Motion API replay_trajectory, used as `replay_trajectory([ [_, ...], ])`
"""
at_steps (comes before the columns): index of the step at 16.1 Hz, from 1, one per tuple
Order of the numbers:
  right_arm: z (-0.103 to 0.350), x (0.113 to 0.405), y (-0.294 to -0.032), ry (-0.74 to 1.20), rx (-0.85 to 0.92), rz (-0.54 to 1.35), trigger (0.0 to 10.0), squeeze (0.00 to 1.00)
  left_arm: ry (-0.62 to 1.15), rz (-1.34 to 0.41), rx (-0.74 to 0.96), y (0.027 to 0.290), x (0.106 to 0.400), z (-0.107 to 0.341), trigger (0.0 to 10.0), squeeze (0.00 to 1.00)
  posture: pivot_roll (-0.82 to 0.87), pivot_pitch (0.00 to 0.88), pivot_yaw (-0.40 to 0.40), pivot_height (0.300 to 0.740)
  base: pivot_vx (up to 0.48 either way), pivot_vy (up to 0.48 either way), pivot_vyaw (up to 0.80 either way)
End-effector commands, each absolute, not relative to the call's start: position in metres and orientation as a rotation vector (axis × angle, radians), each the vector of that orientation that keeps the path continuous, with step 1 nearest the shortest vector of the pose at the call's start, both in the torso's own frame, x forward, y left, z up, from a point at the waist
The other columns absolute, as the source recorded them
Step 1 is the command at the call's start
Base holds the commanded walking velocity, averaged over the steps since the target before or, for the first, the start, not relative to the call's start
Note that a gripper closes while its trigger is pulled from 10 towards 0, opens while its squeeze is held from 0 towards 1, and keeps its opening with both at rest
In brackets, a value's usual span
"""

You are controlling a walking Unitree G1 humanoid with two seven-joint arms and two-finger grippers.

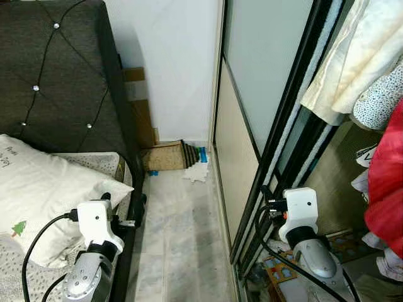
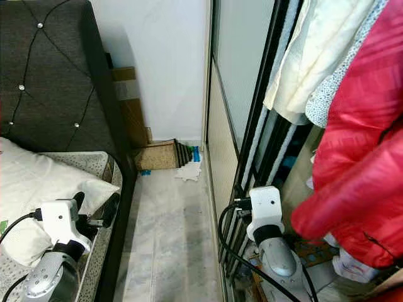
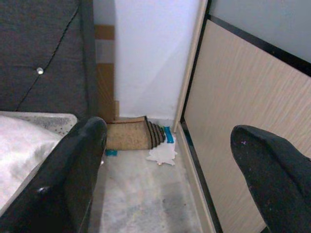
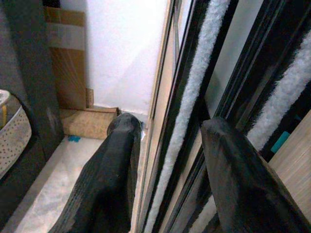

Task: Clean up the room

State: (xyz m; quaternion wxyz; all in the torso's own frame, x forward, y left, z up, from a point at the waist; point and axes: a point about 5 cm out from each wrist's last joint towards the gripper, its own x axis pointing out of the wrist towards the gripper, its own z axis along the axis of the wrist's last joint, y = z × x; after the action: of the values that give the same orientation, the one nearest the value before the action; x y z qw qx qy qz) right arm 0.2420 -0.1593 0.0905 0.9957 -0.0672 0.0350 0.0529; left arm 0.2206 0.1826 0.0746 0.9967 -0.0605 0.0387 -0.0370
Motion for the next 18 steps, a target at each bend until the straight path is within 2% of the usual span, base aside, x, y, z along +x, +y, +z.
replay_trajectory([
  [1, 0.093, 0.2444, -0.1589, 0.056, -0.128, 0.109, 10.0, 0.0, 0.065, -0.071, -0.116, 0.1836, 0.2213, 0.0786, 10.0, 0.0, 0.01, 0.0, -0.024, 0.74, 0.0, 0.0, 0.0],
  [4, 0.0923, 0.2444, -0.1586, 0.056, -0.117, 0.108, 10.0, 0.0, 0.068, -0.075, -0.118, 0.1838, 0.2212, 0.0781, 10.0, 0.0, 0.01, 0.0, -0.023, 0.74, 0.0, 0.082, 0.0],
  [11, 0.0923, 0.2462, -0.1579, 0.055, -0.122, 0.112, 10.0, 0.0, 0.067, -0.08, -0.116, 0.1837, 0.2222, 0.0781, 10.0, 0.0, 0.02, 0.0, -0.022, 0.74, 0.0, 0.402, 0.0],
  [18, 0.0924, 0.2476, -0.1605, 0.051, -0.13, 0.092, 10.0, 0.0, 0.094, -0.067, -0.181, 0.1801, 0.2234, 0.0777, 10.0, 0.0, 0.01, 0.0, -0.016, 0.74, 0.0, 0.0, 0.09],
])
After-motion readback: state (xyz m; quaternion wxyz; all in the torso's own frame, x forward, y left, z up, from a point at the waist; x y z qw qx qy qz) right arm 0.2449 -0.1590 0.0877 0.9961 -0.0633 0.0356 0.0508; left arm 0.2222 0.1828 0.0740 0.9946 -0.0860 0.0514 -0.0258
